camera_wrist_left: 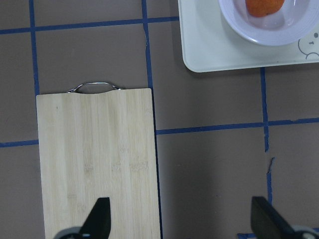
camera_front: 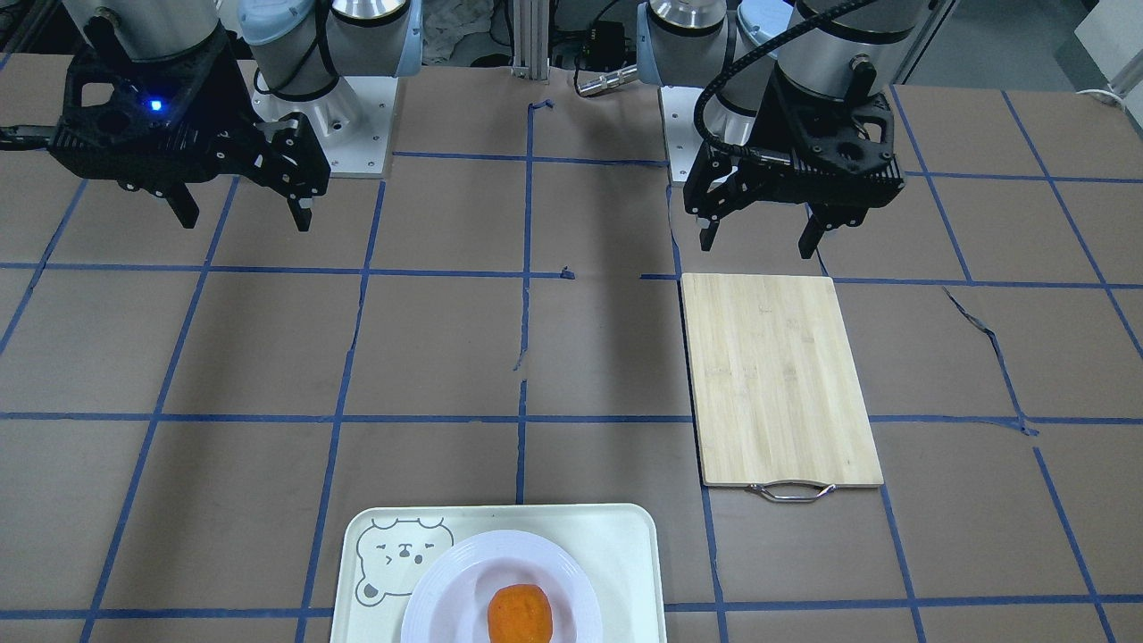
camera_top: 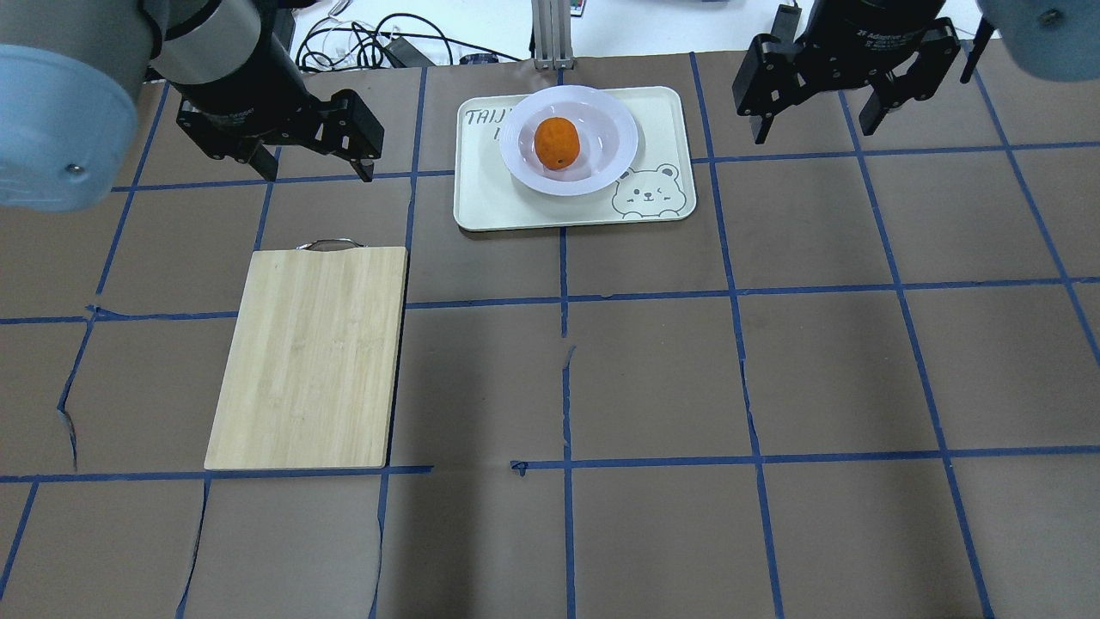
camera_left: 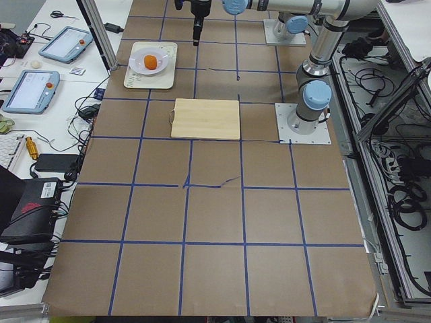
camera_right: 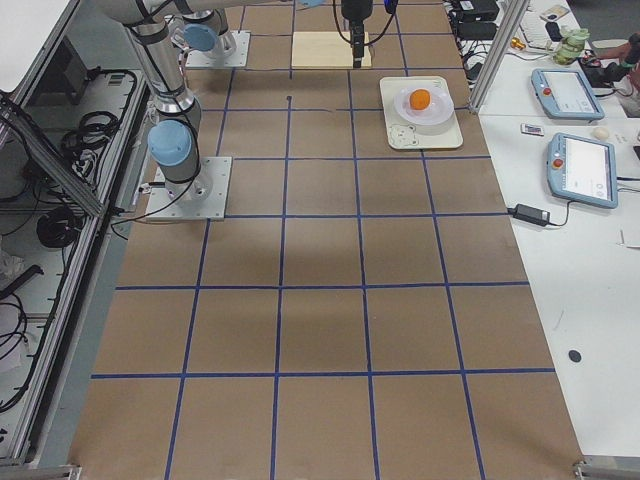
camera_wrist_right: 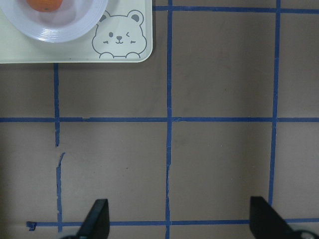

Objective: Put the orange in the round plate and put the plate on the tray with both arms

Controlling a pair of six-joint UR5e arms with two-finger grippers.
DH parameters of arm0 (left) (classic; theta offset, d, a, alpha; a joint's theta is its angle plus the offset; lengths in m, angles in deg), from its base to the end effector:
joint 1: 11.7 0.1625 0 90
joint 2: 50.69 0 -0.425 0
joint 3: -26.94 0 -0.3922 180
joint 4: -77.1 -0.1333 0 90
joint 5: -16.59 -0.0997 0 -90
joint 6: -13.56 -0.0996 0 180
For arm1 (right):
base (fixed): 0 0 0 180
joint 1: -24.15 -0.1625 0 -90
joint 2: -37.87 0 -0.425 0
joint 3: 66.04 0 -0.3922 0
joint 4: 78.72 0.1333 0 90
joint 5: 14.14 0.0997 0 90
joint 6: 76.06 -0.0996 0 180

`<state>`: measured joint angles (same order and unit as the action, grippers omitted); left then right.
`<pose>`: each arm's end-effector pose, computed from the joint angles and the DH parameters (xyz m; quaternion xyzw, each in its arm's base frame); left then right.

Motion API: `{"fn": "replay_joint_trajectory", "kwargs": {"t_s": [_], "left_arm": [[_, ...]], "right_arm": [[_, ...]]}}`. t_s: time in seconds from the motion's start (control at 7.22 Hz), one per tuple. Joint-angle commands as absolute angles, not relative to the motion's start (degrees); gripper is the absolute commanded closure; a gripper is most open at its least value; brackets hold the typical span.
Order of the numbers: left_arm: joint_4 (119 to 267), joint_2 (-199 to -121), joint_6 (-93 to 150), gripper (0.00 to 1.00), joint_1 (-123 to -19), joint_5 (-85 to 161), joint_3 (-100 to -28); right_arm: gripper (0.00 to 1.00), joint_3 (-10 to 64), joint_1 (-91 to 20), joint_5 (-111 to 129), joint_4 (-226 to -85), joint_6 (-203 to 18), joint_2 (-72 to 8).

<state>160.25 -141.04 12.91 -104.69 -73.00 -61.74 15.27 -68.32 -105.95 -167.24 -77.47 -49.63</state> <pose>-0.1603 -0.4994 0.5090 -0.0319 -0.9972 0.0681 0.0050 0.1523 -0.5099 0.5384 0.0086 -0.9990 0.0416 0.0144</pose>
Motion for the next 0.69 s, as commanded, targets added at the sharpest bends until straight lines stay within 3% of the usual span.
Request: {"fn": "replay_joint_trajectory", "kwargs": {"t_s": [0.0,0.55], "left_arm": [[160.2,-141.0,12.9,0.0,-104.7,-73.0,-61.8],[160.2,-141.0,12.9,0.0,-104.7,-73.1,-61.8]], "right_arm": [[0.0,15.3,-67.8,-105.8,-167.7,-76.3,-49.5],[0.0,15.4,-67.9,-106.1,-169.2,-75.0,-49.5]]}}
